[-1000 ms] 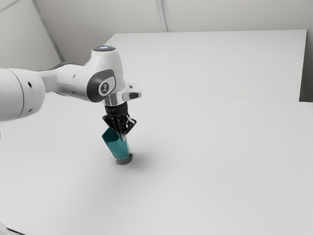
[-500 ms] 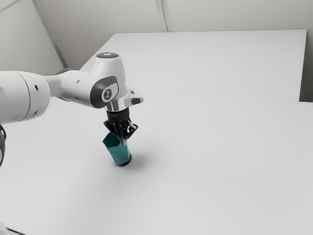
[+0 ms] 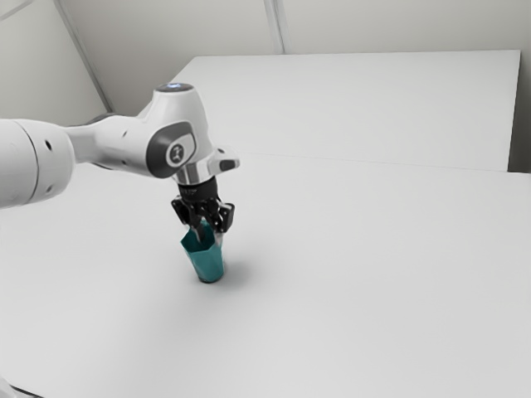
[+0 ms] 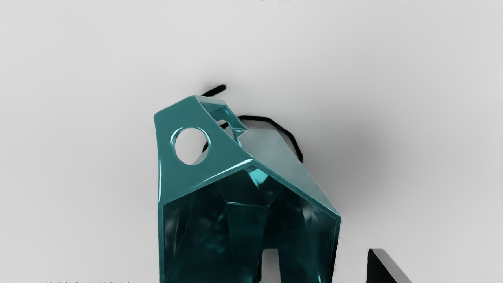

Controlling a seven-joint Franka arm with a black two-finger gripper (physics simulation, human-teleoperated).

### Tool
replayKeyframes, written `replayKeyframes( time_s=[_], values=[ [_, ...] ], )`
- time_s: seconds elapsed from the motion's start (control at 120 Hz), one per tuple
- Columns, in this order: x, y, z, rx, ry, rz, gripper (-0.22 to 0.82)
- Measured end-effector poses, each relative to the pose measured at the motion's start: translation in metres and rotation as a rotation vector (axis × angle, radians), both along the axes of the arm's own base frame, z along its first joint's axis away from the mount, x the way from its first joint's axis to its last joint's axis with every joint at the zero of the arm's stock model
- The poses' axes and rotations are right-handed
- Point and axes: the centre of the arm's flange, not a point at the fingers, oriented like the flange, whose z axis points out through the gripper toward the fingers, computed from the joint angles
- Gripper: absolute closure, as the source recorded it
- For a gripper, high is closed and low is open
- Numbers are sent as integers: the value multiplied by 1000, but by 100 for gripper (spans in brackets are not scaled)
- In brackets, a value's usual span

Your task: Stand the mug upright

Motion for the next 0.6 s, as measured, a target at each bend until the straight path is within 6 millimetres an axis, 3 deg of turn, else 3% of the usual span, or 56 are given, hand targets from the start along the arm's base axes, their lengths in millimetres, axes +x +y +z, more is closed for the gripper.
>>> replayKeyframes(
  time_s=[0.1,0.258,0.383,0.6],
  values=[
    [0,0,29,-31,-44,-1,29],
    [28,1,107,-47,-185,-47,14],
    [35,0,150,-50,-231,-103,8],
    [27,-2,202,-31,-243,-198,3]
  ],
)
